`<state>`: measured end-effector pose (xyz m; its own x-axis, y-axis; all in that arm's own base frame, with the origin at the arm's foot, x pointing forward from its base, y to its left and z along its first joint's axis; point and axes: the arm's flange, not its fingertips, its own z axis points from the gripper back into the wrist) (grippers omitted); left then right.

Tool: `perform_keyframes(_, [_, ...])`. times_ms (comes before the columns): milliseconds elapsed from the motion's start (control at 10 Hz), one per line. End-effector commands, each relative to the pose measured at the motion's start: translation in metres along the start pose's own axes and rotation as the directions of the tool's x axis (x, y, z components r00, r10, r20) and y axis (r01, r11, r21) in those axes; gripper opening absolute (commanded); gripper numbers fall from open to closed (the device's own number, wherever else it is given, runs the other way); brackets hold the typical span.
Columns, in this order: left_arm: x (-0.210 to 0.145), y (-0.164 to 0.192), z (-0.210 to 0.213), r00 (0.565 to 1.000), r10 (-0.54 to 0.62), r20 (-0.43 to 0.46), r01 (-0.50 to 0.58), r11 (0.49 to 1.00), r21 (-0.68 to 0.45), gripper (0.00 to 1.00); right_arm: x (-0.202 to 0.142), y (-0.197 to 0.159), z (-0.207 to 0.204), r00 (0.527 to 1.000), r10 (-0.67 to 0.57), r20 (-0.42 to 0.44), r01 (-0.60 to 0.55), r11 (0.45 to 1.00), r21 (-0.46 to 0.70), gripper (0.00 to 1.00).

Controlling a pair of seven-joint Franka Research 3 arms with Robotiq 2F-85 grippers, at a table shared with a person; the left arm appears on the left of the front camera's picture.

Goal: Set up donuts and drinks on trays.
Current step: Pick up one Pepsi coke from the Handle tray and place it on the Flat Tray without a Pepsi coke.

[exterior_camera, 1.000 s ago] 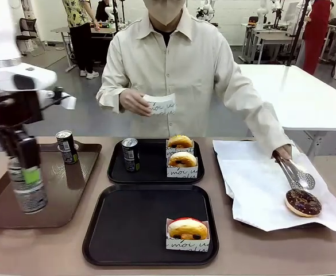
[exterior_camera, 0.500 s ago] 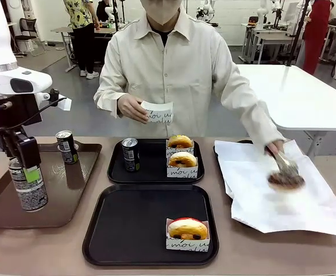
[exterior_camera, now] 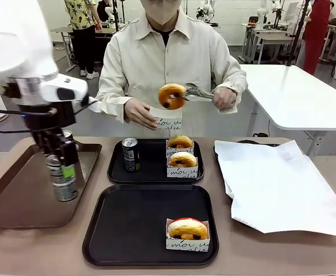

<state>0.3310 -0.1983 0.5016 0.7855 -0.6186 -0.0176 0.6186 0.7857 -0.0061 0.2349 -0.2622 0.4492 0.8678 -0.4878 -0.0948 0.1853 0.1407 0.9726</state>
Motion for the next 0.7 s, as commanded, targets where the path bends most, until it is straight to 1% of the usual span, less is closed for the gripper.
perform_keyframes(0, [0.03,-0.014,-0.01,0.999,0.033,0.019,-0.034,0.998,0.054,0.59,0.0,0.0,0.0,1.0,-0.001,-0.004,0.001,1.0,0.006,1.0])
perform_keyframes(100, [0.043,-0.017,-0.014,0.998,0.034,0.045,-0.037,0.997,0.063,0.59,0.0,0.0,0.0,1.0,-0.001,-0.004,0.001,1.0,0.006,1.0])
perform_keyframes(300, [0.06,-0.028,-0.028,0.995,0.031,0.099,-0.035,0.999,0.039,0.59,0.0,0.0,0.0,1.0,-0.001,-0.004,0.001,1.0,0.006,1.0])
perform_keyframes(400, [0.069,-0.027,-0.035,0.995,0.014,0.096,-0.016,1.0,0.016,0.59,0.0,0.0,0.0,1.0,-0.001,-0.004,0.001,1.0,0.006,1.0])
perform_keyframes(600, [0.074,-0.027,-0.057,0.999,-0.005,0.052,0.005,1.0,-0.016,0.59,0.0,0.0,0.0,1.0,-0.001,-0.004,0.001,1.0,0.006,1.0])
